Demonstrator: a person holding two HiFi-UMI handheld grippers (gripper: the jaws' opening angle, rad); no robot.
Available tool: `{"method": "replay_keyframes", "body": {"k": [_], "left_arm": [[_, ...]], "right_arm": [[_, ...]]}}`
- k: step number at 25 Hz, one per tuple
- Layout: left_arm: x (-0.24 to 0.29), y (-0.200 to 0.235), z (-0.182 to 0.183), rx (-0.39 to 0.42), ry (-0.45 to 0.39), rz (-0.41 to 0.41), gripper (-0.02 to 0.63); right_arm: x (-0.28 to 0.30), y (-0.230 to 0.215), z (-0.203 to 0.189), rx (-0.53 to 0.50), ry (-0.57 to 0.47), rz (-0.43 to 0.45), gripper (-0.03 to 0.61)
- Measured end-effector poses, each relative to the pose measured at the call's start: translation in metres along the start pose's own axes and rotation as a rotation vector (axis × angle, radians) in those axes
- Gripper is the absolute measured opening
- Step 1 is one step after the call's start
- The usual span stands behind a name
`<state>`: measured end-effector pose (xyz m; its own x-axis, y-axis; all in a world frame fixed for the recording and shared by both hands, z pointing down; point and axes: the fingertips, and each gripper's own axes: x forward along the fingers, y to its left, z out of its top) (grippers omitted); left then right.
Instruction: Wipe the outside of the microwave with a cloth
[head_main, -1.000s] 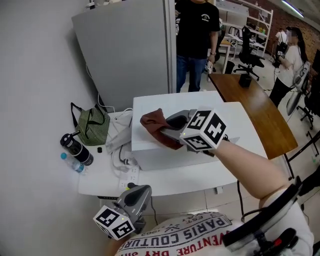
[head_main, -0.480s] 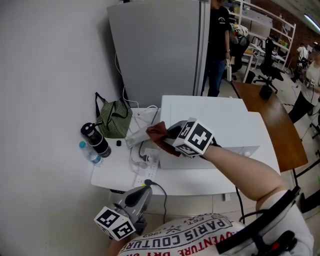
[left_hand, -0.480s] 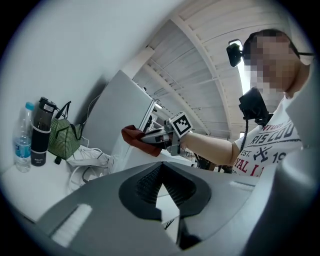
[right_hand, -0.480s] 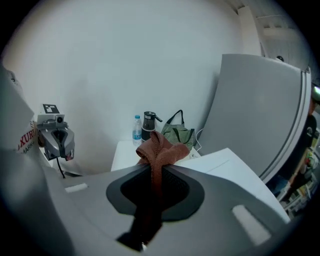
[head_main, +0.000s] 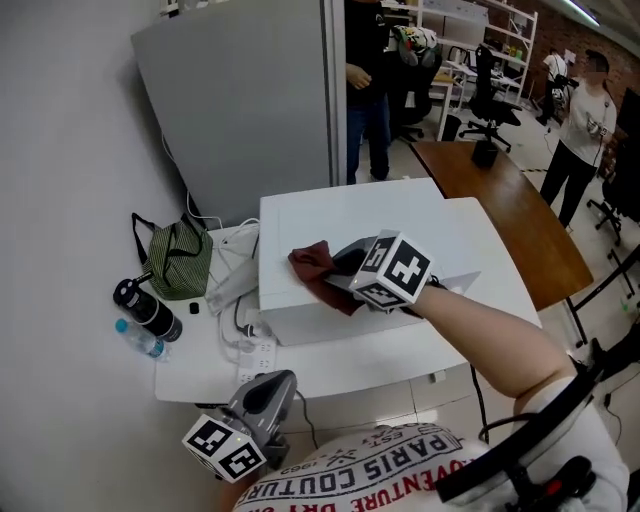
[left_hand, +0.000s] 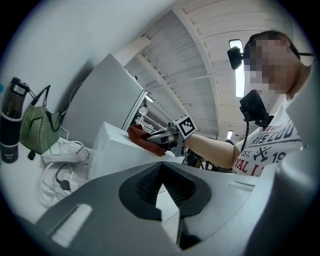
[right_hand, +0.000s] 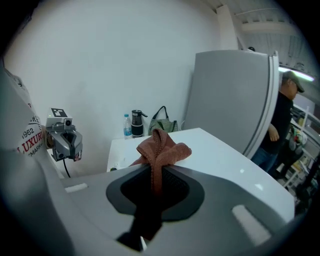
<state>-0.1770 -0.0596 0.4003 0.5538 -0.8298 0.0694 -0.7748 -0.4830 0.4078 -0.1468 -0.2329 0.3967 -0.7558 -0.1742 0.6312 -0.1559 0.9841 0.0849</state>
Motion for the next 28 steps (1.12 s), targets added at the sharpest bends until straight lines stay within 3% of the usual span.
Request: {"method": "replay_keyframes", "body": {"k": [9,16,23,28], "left_arm": [[0.078,-0.042,-0.020,-0.005,0.105,-0.183,0.006],[0.111,-0.065,-0.027,-0.002,0.139,-0.256,0.006],[0.124,-0.080,-0.032,-0.012,0.155,-0.281,0.006],[0.118,-0.082,-0.030,-0.006,0.139,-0.262,0.005]], "right_arm": [[-0.122,-0.075,-0.108,0.206,0.027,-0.185,0.043],[-0.200,-0.113,-0.177,0.383,0.009,-0.280,0.043],[-0.216,-0.117,-0.189,0.470,-0.069,-0.273,0.043],[-0.218,-0.106,-0.178,0.461,-0.133,-0.260,0.043]]}}
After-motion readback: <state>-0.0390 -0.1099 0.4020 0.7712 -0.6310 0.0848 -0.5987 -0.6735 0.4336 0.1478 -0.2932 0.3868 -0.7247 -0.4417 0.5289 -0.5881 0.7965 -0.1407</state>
